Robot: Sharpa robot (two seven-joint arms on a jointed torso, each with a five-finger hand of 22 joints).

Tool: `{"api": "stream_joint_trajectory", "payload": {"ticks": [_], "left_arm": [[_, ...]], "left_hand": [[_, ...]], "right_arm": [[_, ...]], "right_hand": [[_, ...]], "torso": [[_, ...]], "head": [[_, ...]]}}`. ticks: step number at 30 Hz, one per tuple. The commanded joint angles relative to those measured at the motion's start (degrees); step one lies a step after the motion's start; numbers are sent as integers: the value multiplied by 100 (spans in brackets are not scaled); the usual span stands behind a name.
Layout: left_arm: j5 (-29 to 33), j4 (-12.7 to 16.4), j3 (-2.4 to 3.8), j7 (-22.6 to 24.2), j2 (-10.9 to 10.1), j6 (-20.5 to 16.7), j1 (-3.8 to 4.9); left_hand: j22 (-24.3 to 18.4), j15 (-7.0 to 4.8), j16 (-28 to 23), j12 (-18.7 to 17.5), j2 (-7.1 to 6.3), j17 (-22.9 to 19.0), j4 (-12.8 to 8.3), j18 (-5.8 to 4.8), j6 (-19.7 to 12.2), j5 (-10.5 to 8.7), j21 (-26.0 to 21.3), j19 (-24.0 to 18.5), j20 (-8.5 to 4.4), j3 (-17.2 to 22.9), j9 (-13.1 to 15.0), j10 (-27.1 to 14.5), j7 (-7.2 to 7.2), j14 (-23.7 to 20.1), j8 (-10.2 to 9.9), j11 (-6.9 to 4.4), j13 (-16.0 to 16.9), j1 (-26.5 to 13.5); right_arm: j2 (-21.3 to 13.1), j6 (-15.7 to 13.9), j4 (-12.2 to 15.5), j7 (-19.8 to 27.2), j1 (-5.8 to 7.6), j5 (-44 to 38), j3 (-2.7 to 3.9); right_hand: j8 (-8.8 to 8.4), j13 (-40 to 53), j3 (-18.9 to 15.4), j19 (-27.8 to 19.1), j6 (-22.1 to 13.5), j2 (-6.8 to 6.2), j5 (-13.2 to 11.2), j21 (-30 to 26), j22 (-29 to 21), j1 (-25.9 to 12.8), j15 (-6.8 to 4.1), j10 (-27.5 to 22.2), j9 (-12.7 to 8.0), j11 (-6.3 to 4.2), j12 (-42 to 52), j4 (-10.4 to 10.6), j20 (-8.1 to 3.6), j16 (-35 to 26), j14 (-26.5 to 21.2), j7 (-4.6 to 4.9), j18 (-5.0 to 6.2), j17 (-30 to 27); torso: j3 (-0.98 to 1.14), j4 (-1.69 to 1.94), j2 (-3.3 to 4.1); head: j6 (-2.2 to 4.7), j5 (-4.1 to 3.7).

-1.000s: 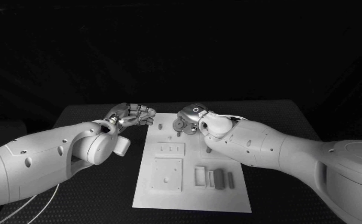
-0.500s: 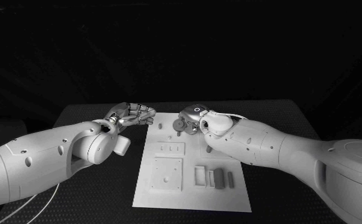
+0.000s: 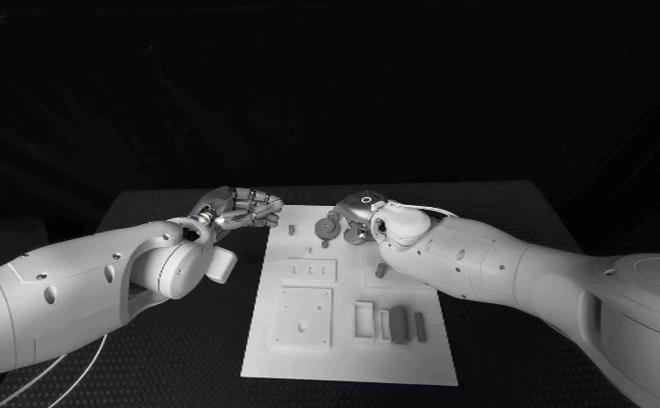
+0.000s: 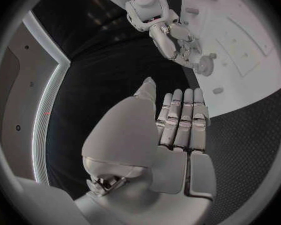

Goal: Assemble the parts on the task board

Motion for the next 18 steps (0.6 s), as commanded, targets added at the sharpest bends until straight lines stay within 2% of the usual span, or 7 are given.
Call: {"api": "stream_joint_trajectory", "payload": {"ticks": [1, 4, 7, 10, 11, 13, 18], "left_arm": [[18, 12, 5, 54, -5, 65, 4], [18, 17, 5, 56, -12, 66, 4], [18, 25, 5, 58, -34, 62, 4], [18, 30, 7, 62, -55, 55, 5], [18, 30, 7, 68, -61, 50, 5], [18, 30, 7, 81, -75, 47, 5], [18, 23, 8, 104, -111, 58, 5]], "left_hand": [[-8, 35, -34, -20, 3, 10, 2, -46, 4, 6, -20, 15, 1, 44, -6, 30, 12, -5, -23, 7, -8, -48], [-8, 35, -35, -21, 4, 11, 2, -46, 4, 6, -20, 15, 1, 44, -6, 31, 12, -4, -23, 7, -8, -48], [-8, 35, -35, -21, 3, 12, 1, -46, 4, 6, -20, 15, 1, 44, -6, 31, 12, -4, -23, 7, -8, -47], [-8, 35, -36, -21, 3, 12, 1, -46, 5, 6, -20, 15, 1, 44, -6, 32, 12, -4, -23, 7, -8, -47], [-8, 35, -36, -22, 2, 13, 1, -46, 5, 6, -20, 15, 1, 44, -6, 33, 11, -4, -22, 7, -7, -46], [-8, 35, -36, -21, 1, 13, 0, -46, 6, 6, -20, 15, 1, 44, -6, 34, 11, -3, -22, 6, -7, -46], [-8, 39, -37, -17, -5, 17, 0, -46, 18, 6, -21, 14, 2, 43, -3, 49, 7, 0, -16, 4, -3, -44]], "right_arm": [[-57, -146, 42, 56, -16, 74, -9], [-140, -330, 118, 101, -14, 165, -7], [-254, -644, 206, 257, -11, 381, -5], [-410, -1026, 328, 607, 6, 867, 41], [-474, -1159, 379, 731, 18, 1012, 71], [-637, -1332, 517, 1019, 39, 1440, 190], [-1126, -1198, 937, 1456, 161, 2084, 433]], "right_hand": [[37, -9, 50, 20, 25, -3, -26, 26, 97, -61, -7, -23, 5, 10, 26, 0, 19, 15, 20, 33, 84, 10], [49, -12, 68, 29, 35, -7, -27, 34, 99, -70, -5, -16, 9, 12, 35, -1, 14, 19, 28, 35, 84, 12], [75, -19, 93, 42, 65, -18, -28, 46, 100, -78, -1, -8, 17, 17, 47, -2, 5, 23, 41, 41, 84, 14], [99, -27, 112, 49, 90, -56, -31, 53, 99, -87, 4, -3, 23, 23, 57, -4, -3, 22, 49, 47, 84, 15], [100, -30, 114, 52, 86, -78, -32, 55, 98, -92, 5, -2, 22, 24, 59, -2, -5, 20, 52, 48, 84, 14], [138, -45, 126, 57, 133, -158, -33, 52, 91, -101, 10, -2, 33, 30, 62, 7, -9, 5, 55, 54, 84, 8], [222, -80, 76, 90, 251, -431, -37, 38, 70, -238, 91, 3, 53, 122, 73, 89, -3, -20, 70, 155, 84, -4]], "torso": [[5, -6, 1], [4, -6, 1], [5, -4, 1], [7, -16, 3], [6, -13, 2], [10, -14, 2], [13, -23, 1]], "head": [[6, 8], [18, 2], [21, 2], [35, 5], [38, -1], [59, -9], [98, -37]]}}
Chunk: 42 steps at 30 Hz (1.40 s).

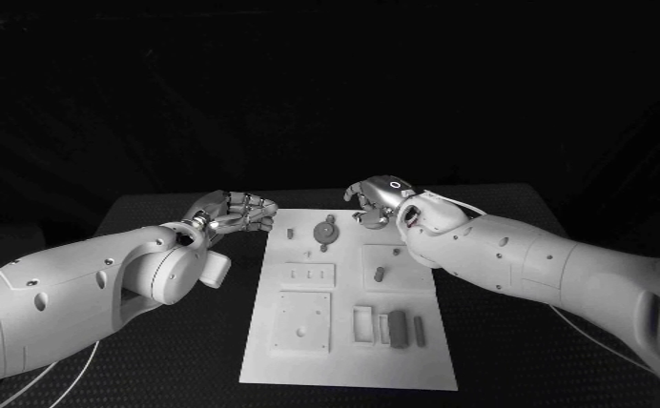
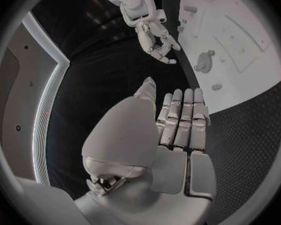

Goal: Assemble the parts on the task board

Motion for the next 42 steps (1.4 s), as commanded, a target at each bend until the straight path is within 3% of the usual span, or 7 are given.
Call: {"api": "stream_joint_trajectory", "payload": {"ticks": [1, 5, 14, 19, 25, 34, 42], "left_arm": [[18, -8, 6, 101, -7, 70, 5], [18, -63, 6, 116, -2, 120, 4], [-11, -176, 4, 120, 31, 258, 1], [-28, -188, 2, 116, 36, 283, 0], [-29, -188, 2, 124, 26, 293, -1], [-29, -198, 2, 130, 32, 317, -25], [-29, -210, 1, 126, 35, 329, -45]], "left_hand": [[-8, 41, -38, -14, -7, 9, 0, -46, 24, 6, -21, 13, 3, 43, -2, 58, 7, 2, -13, 4, -1, -44], [-8, 45, -37, 17, -9, 21, 0, -43, 51, 6, -22, 10, 7, 45, 3, 134, 15, 19, 0, 5, 17, -36], [33, 57, 107, 167, -13, 148, -5, 10, 173, 7, 22, 79, 13, 31, 18, 490, 71, 337, 48, -23, 120, 33], [53, 46, 128, 183, -5, 181, -4, 25, 202, 7, 36, 104, 7, 21, 19, 545, 74, 389, 56, -46, 143, 45], [57, 50, 118, 170, -11, 187, -4, 25, 205, 7, 32, 99, 10, 11, 17, 532, 74, 379, 55, -41, 143, 48], [63, 56, 99, 149, -10, 194, -2, 25, 198, 7, 26, 88, 16, 0, 12, 511, 76, 358, 46, -31, 144, 49], [66, 59, 91, 142, -5, 198, 0, 24, 195, 7, 23, 84, 19, -4, 9, 505, 79, 351, 42, -27, 145, 46]], "right_arm": [[-288, -97, 224, 733, 76, 950, 105], [-616, 253, 293, 867, 130, 1260, 171], [-1031, 882, 71, 1128, 147, 1393, 176], [-1236, 1018, 113, 1133, 83, 1397, 175], [-1340, 1100, 111, 1162, -72, 1398, 175], [-1264, 1027, -24, 1143, -279, 1439, 174], [-1180, 1056, -153, 1087, -332, 1440, 175]], "right_hand": [[67, -17, -13, 39, 262, -129, -38, 0, 67, -48, 57, -33, 21, 103, 32, 75, 10, -23, 20, 194, 83, -10], [110, -29, -190, 39, 322, -208, -56, -1, 69, -173, 88, -51, 37, 130, 49, 102, 16, -27, 14, 221, 83, -7], [165, -45, -316, 3, 394, -278, -43, -24, 69, -152, 83, -90, 61, 118, 66, 77, 19, -37, -20, 205, 83, -2], [166, -62, -353, -38, 383, -352, -42, -50, 68, -139, 81, -133, 63, 119, 58, 91, 35, -61, -58, 206, 83, -6], [149, -78, -378, -67, 343, -441, -40, -70, 68, -141, 89, -170, 57, 127, 57, 152, 53, -75, -93, 215, 83, -5], [81, -97, -417, -91, 202, -540, -40, -89, 71, -166, 127, -218, 26, 172, 69, 276, 74, -77, -132, 263, 83, 4], [60, -106, -443, -100, 150, -576, -42, -96, 74, -196, 154, -246, 15, 198, 86, 361, 84, -73, -152, 288, 83, 10]], "torso": [[6, -10, -2], [33, -67, -11], [107, -173, -27], [109, -156, -22], [87, -164, -24], [76, -144, -29], [62, -144, -31]], "head": [[35, -23], [60, -13], [101, 9], [98, -14], [82, -25], [72, -57], [34, -57]]}}
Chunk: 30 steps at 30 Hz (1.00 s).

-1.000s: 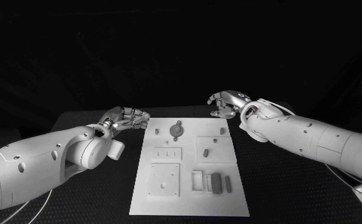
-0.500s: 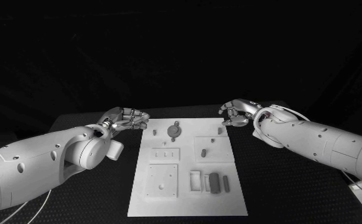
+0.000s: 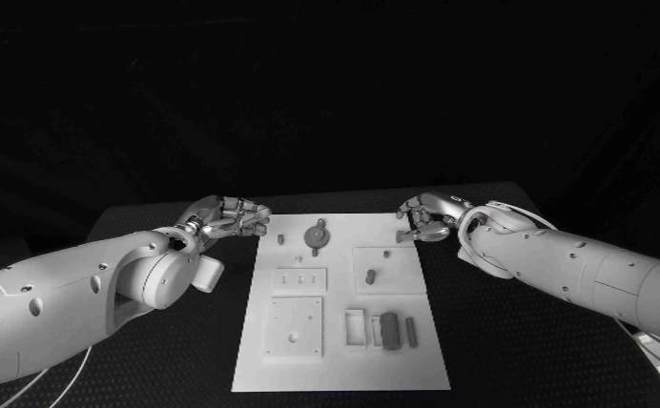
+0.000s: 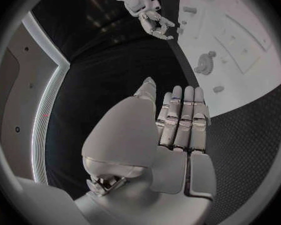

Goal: Assemble the parts on the task board

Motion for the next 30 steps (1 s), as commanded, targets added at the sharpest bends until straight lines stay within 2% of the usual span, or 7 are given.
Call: {"api": "stream_joint_trajectory", "payload": {"ticks": [1, 7, 10, 12, 19, 30], "left_arm": [[-16, 6, 5, 83, 16, 110, -3], [-16, 5, 5, 82, 18, 117, -8], [-16, -6, 5, 80, 16, 117, -18], [-16, -8, 5, 75, 12, 118, -21], [-17, -18, 5, 72, 14, 118, -24], [-18, -14, 5, 58, -13, 117, -24]], "left_hand": [[9, 8, -2, -14, -5, 7, 0, 24, 31, 7, 23, 11, 9, -4, -3, 12, -3, 11, 9, 12, 9, 46], [11, 9, -5, -16, -1, 9, 1, 25, 30, 7, 22, 10, 10, -5, -4, 11, -2, 9, 7, 13, 10, 44], [11, 9, -6, -17, 1, 10, 1, 25, 30, 7, 22, 10, 10, -6, -4, 10, -2, 8, 7, 13, 10, 43], [12, 9, -6, -18, 2, 10, 1, 25, 30, 7, 22, 9, 10, -6, -4, 10, -1, 8, 7, 14, 11, 43], [13, 10, -9, -20, 5, 12, 2, 25, 29, 7, 21, 8, 11, -7, -5, 9, 0, 6, 5, 14, 12, 40], [15, 9, -13, -23, 10, 15, 4, 25, 28, 7, 19, 5, 12, -9, -7, 9, 1, 4, 3, 15, 13, 35]], "right_arm": [[46, 89, -77, 6, -22, 23, 3], [182, -23, -268, -105, -167, 23, 3], [220, -101, -341, -140, -207, 23, 3], [230, -110, -372, -153, -224, 22, 3], [271, -182, -447, -185, -250, 18, 4], [304, -164, -469, -167, -254, 12, 4]], "right_hand": [[-25, -6, 0, -36, 203, -57, 3, -39, 74, 3, 2, -213, -9, 166, 40, 48, 0, -22, -44, 232, 72, 8], [-2, -12, -17, -32, 231, -43, 3, -36, 78, -25, 2, -220, -2, 162, 59, 113, 2, -10, -46, 226, 72, 15], [39, -21, -20, -13, 292, 0, 6, -30, 78, -92, -18, -211, 13, 141, 81, 252, 0, 3, -36, 201, 72, 19], [79, -31, -16, -2, 354, 2, 5, -23, 81, -95, -41, -199, 29, 115, 98, 320, -12, 13, -24, 175, 72, 21], [181, -56, -29, 20, 520, 40, 3, -5, 89, -59, -99, -168, 75, 52, 126, 376, -41, 26, 5, 110, 72, 22], [278, -90, -55, 49, 696, 179, 3, 18, 92, -44, -164, -116, 121, -19, 148, 397, -71, 39, 51, 35, 72, 22]], "torso": [[-12, 1, -1], [-9, 1, 1], [-6, 9, -2], [-13, 7, -4], [-11, -5, -2], [-15, -5, -5]], "head": [[-18, -6], [-46, 8], [-78, 16], [-89, 18], [-108, 44], [-120, 30]]}}
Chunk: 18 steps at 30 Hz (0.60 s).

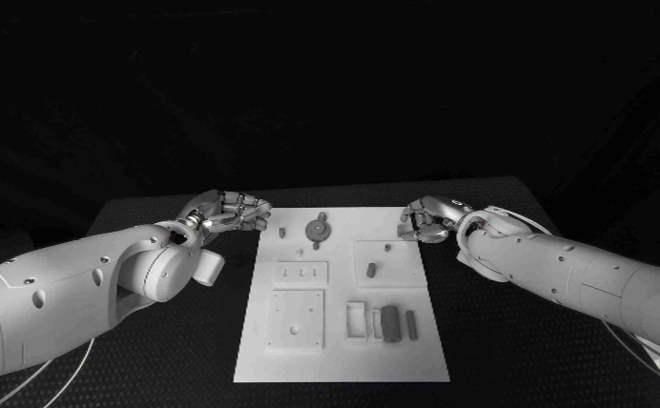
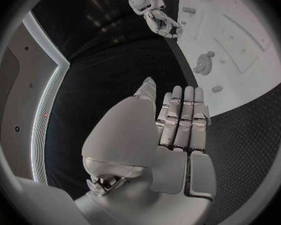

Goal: Assemble the parts on the task board

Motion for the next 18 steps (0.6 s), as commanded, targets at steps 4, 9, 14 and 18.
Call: {"api": "stream_joint_trajectory", "payload": {"ticks": [4, 9, 14, 18], "left_arm": [[-16, 15, 5, 54, -4, 101, 2], [-22, 16, 5, 46, -7, 101, 2], [-23, 17, 5, 44, -8, 100, 2], [-23, 17, 5, 44, -12, 100, 2]], "left_hand": [[7, 9, -13, -24, 12, 11, 4, 25, 28, 7, 19, 5, 12, -9, -6, 9, 2, 3, 3, 15, 11, 33], [8, 8, -16, -26, 13, 13, 4, 25, 27, 5, 18, 3, 13, -11, -7, 8, 3, 2, 1, 16, 11, 30], [9, 8, -17, -28, 12, 14, 3, 25, 26, 5, 17, 2, 13, -12, -7, 7, 3, 1, 1, 16, 12, 29], [10, 8, -19, -29, 13, 16, 3, 25, 25, 5, 17, 1, 13, -14, -8, 7, 3, -1, 0, 17, 12, 27]], "right_arm": [[63, 1, -19, 14, -20, -6, 1], [93, 3, -28, 32, -29, -6, 1], [105, 36, -33, 35, -29, -8, 1], [110, 48, -37, 47, -30, -13, 1]], "right_hand": [[39, -10, -14, 7, 629, 65, 3, 20, 93, -5, -48, -73, 10, -20, 20, 30, -51, 39, 14, 109, 72, 4], [57, -18, -24, 9, 667, 103, 3, 24, 94, -2, -64, -65, 19, -37, 23, 16, -57, 40, 21, 91, 72, 4], [69, -24, -26, 8, 692, 151, 4, 26, 94, 14, -75, -61, 25, -49, 24, -8, -62, 40, 24, 79, 72, 4], [92, -31, -35, 6, 742, 206, 4, 28, 95, 22, -92, -58, 36, -67, 24, -45, -66, 39, 28, 59, 72, 5]], "torso": [[0, 0, 0], [-1, 5, -1], [-4, 3, -2], [-2, 0, -4]], "head": [[-12, -3], [-27, -1], [-34, 4], [-38, 8]]}}
